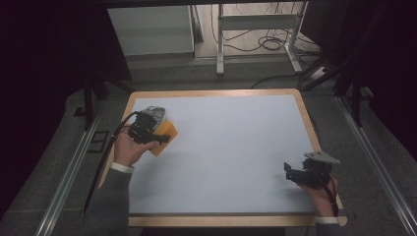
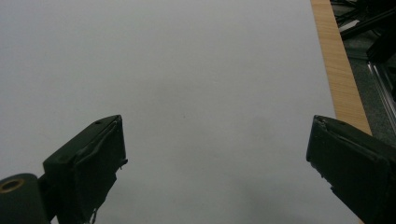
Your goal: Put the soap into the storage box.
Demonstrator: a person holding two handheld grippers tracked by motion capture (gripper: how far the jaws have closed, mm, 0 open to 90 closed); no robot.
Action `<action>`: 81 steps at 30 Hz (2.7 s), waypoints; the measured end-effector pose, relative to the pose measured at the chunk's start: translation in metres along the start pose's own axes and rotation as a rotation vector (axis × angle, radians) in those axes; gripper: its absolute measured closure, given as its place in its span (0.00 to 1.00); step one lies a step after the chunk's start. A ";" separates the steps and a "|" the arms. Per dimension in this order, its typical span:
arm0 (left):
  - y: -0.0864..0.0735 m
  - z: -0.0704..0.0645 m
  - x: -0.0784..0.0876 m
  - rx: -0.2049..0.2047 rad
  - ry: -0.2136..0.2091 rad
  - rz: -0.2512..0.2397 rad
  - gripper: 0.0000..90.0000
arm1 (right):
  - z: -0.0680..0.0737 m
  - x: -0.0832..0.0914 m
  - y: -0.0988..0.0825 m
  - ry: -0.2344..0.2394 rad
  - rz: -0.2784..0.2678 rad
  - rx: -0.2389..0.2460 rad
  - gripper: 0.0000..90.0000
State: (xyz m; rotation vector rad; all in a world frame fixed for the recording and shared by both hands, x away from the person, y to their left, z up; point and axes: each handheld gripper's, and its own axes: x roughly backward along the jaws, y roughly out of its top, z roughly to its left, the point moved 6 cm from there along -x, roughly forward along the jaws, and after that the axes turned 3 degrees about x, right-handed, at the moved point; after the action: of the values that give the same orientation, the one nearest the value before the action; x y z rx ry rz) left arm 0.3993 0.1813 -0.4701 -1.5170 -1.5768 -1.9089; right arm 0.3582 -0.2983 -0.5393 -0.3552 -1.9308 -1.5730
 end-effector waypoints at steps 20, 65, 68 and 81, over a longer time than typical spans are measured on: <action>0.013 0.020 0.002 0.042 0.019 -0.005 0.67 | -0.001 0.000 0.000 -0.002 0.002 0.001 0.05; 0.044 0.067 -0.002 0.144 0.057 -0.013 0.67 | -0.002 0.002 0.001 -0.007 -0.014 -0.001 0.05; 0.047 0.072 -0.003 0.156 0.057 -0.020 0.67 | -0.002 0.002 0.001 -0.003 -0.012 -0.001 0.05; 0.051 0.095 -0.018 0.220 0.081 -0.033 0.67 | -0.003 0.001 -0.001 -0.005 -0.007 -0.004 0.05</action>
State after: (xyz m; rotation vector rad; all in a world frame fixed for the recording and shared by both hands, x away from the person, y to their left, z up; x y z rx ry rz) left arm 0.4953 0.2331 -0.4664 -1.3150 -1.7201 -1.7241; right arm 0.3583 -0.3018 -0.5388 -0.3544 -1.9346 -1.5826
